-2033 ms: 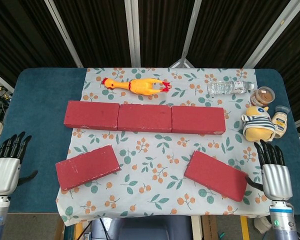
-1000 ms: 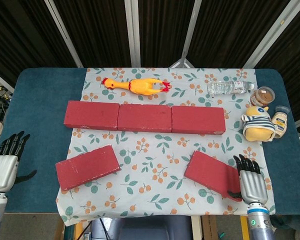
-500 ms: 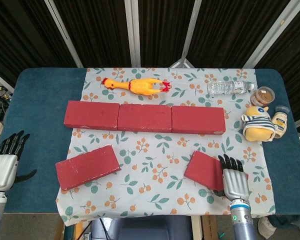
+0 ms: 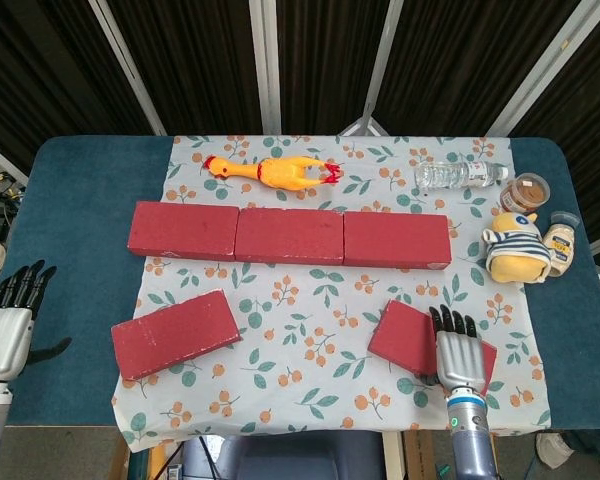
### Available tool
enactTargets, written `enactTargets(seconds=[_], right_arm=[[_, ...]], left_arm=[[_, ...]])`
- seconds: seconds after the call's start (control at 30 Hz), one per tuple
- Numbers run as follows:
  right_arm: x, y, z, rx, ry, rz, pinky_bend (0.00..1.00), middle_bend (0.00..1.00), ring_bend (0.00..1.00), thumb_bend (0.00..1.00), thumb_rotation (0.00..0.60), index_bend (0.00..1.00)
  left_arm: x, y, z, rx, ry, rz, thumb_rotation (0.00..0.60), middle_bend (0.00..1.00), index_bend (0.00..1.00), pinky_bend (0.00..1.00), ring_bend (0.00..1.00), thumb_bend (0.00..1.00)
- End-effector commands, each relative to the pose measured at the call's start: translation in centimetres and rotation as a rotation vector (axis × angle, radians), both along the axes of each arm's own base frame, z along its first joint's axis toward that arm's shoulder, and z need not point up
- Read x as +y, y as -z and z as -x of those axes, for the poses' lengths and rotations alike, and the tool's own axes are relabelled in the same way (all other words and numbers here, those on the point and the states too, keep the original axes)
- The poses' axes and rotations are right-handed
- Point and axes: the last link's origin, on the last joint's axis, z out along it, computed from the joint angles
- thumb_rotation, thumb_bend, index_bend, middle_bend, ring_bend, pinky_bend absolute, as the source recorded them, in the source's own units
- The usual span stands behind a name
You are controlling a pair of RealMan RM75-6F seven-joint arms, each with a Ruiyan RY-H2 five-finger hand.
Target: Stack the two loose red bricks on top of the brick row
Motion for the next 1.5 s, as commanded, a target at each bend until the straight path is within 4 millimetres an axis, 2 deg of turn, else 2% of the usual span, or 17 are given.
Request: enactTargets(seconds=[0.03, 0.3, 0.8, 0.87, 1.03, 1.13, 1.27, 1.37, 1.5], right_arm=[[-0.3, 0.2, 0.0, 0.003, 0.002, 0.000, 0.00, 0.00, 0.00, 0.07, 0.600, 0.00], [-0.9, 0.3, 0.5, 0.016, 0.029, -0.005, 0.00, 0.01, 0.00, 0.07, 0.600, 0.00], [-1.9, 1.0, 1.3, 0.030, 0.057, -0.044, 0.00, 0.17, 0.17, 0.07, 0.600, 0.01], [-2.0, 1.0, 1.4, 0.033, 0.058, -0.047, 0.00, 0.21, 0.21, 0.06, 0.600, 0.04], [-2.1, 1.0, 1.3, 0.040, 0.051, -0.036, 0.00, 0.33, 0.29, 0.06, 0.600, 0.22], [-2.1, 0.8, 1.1, 0.029, 0.045, -0.028, 0.00, 0.35, 0.31, 0.06, 0.600, 0.28], [-2.4, -0.3, 0.4, 0.020, 0.016, -0.006, 0.00, 0.35, 0.32, 0.06, 0.600, 0.31], [-3.4, -3.1, -1.8, 0.011, -0.068, 0.032, 0.00, 0.36, 0.32, 0.06, 0.600, 0.33], [-4.7, -5.8, -4.3, 0.036, -0.144, 0.032, 0.00, 0.36, 0.32, 0.06, 0.600, 0.36]], left_arm=[[0.0, 0.0, 0.0, 0.002, -0.002, 0.002, 0.600, 0.00, 0.00, 0.10, 0.00, 0.00], [0.1, 0.2, 0.1, 0.012, -0.006, 0.005, 0.600, 0.00, 0.00, 0.10, 0.00, 0.00], [0.1, 0.5, 0.0, 0.028, -0.011, 0.011, 0.600, 0.00, 0.00, 0.10, 0.00, 0.00], [0.1, 0.5, 0.0, 0.030, -0.012, 0.011, 0.600, 0.00, 0.00, 0.10, 0.00, 0.00], [0.1, 0.6, 0.0, 0.032, -0.014, 0.013, 0.600, 0.00, 0.00, 0.10, 0.00, 0.00], [0.1, 0.6, 0.0, 0.032, -0.014, 0.013, 0.600, 0.00, 0.00, 0.10, 0.00, 0.00], [0.1, 0.5, 0.0, 0.031, -0.013, 0.009, 0.600, 0.00, 0.00, 0.10, 0.00, 0.00], [0.1, 0.5, 0.1, 0.032, -0.019, 0.008, 0.600, 0.00, 0.00, 0.10, 0.00, 0.00], [0.2, 0.6, 0.1, 0.036, -0.022, 0.008, 0.600, 0.00, 0.00, 0.10, 0.00, 0.00]])
